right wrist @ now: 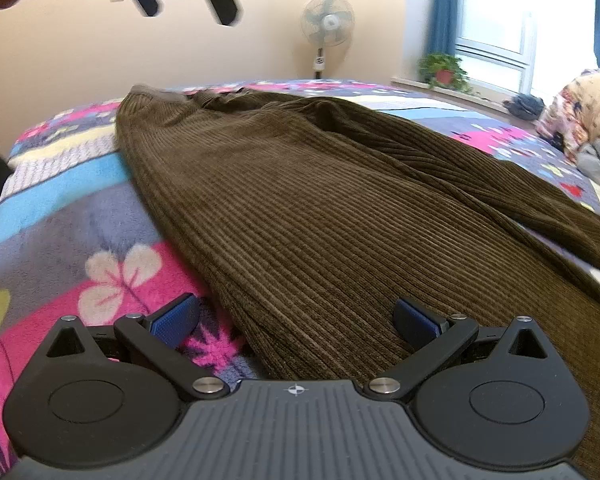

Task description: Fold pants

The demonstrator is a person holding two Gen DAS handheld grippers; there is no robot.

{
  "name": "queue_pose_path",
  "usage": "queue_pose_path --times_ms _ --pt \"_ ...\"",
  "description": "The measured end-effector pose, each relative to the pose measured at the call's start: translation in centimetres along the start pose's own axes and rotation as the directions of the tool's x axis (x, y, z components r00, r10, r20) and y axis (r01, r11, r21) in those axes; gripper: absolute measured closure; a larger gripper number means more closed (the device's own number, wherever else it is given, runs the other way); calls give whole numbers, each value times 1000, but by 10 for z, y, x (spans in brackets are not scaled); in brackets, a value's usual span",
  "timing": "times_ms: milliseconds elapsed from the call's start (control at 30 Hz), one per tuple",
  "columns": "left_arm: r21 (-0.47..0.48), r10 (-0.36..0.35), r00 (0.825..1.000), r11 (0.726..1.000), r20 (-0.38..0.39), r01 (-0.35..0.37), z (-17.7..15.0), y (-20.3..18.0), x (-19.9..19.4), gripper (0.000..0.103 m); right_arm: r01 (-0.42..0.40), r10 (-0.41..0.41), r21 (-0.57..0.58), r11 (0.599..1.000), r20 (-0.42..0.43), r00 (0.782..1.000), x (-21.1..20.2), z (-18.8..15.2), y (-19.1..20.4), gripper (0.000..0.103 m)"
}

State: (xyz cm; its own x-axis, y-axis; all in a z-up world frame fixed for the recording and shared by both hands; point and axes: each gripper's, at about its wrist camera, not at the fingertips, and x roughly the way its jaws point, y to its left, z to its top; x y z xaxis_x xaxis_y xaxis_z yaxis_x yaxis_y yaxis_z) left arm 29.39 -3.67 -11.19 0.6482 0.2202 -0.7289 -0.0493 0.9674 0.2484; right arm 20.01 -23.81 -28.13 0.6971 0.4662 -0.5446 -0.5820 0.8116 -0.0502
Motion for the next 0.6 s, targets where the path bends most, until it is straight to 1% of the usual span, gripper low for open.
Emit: queue_pose_path --times_ms 67,133,200,233,300,333,400,433,500,533,567,600 --pt "0 8 1000 1000 4 -8 -6 7 -8 0 7 -7 -11 1000 5 1000 -1 -1 2 0" --pt "7 17 1000 1000 17 -17 -11 14 -16 0 -10 10 12 1000 1 1000 0 -1 -2 0" --pt "20 29 999 999 28 -30 -17 19 -22 0 1 -1 25 1000 -8 1000 3 1 -2 0" --pt "29 32 999 999 34 -33 -19 22 -27 0 11 -11 18 1000 -18 1000 5 3 0 0" --pt "34 37 998 999 48 -38 -25 29 -35 0 30 -28 47 998 -57 998 3 12 1 0" --pt "37 39 998 998 52 -41 -28 33 -40 0 49 -43 76 996 -69 997 -4 18 2 0" --pt "39 36 998 998 57 -38 -32 39 -45 0 71 -69 88 994 -23 997 -28 31 10 1" --pt "36 36 998 999 57 -38 -35 41 -48 0 99 -99 77 992 5 995 -44 39 17 0" --pt "34 31 998 999 51 -33 -38 44 -50 0 170 -176 84 982 61 983 -79 53 28 0" --pt "37 22 999 999 45 -24 -40 45 -51 0 213 -222 109 971 84 971 -98 60 33 0" --pt "39 14 999 999 44 -15 -42 45 -52 0 263 -279 152 953 96 955 -117 67 37 0" --pt "38 8 999 999 46 -10 -44 46 -53 0 303 -326 198 932 90 941 -131 72 40 0"
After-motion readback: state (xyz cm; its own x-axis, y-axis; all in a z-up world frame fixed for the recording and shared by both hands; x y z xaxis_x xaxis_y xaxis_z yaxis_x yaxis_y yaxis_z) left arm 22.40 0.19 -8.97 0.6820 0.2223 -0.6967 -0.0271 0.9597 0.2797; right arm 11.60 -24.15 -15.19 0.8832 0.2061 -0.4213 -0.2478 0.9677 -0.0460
